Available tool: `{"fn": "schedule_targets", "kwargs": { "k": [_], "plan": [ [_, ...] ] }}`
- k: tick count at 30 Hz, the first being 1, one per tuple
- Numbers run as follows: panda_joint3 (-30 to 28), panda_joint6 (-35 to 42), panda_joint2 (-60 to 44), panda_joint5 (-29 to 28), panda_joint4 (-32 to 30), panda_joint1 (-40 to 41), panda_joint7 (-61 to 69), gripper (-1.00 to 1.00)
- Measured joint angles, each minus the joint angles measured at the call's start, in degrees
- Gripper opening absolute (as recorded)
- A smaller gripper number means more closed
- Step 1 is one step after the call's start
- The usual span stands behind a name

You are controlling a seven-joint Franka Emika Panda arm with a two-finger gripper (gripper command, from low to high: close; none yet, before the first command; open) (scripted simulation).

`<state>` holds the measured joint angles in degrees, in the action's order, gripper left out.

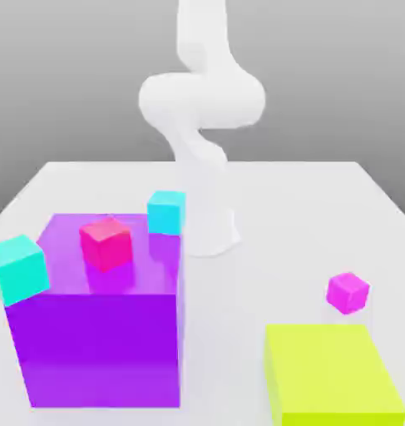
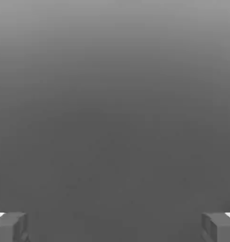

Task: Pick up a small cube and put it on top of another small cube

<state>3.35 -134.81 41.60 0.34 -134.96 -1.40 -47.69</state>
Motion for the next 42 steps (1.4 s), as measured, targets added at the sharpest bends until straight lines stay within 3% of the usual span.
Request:
{"fn": "schedule_targets", "kwargs": {
  "k": [19,23,30,31,37,42],
  "plan": [
    [27.50,-27.78,-40.60,-1.23,-27.08,-16.30,-19.85,0.00],
    [23.81,-32.09,-46.90,-10.13,-26.94,-19.41,-27.11,0.00],
    [7.36,-39.17,-56.65,-25.57,-24.62,-32.14,-38.65,0.00],
    [5.54,-39.95,-57.60,-26.34,-24.44,-33.75,-39.20,-1.00],
    [4.61,-40.45,-58.08,-27.03,-24.33,-34.55,-39.76,-1.00],
    [12.91,-36.63,-52.99,-19.55,-25.54,-28.07,-34.19,-1.00]
  ]
}}
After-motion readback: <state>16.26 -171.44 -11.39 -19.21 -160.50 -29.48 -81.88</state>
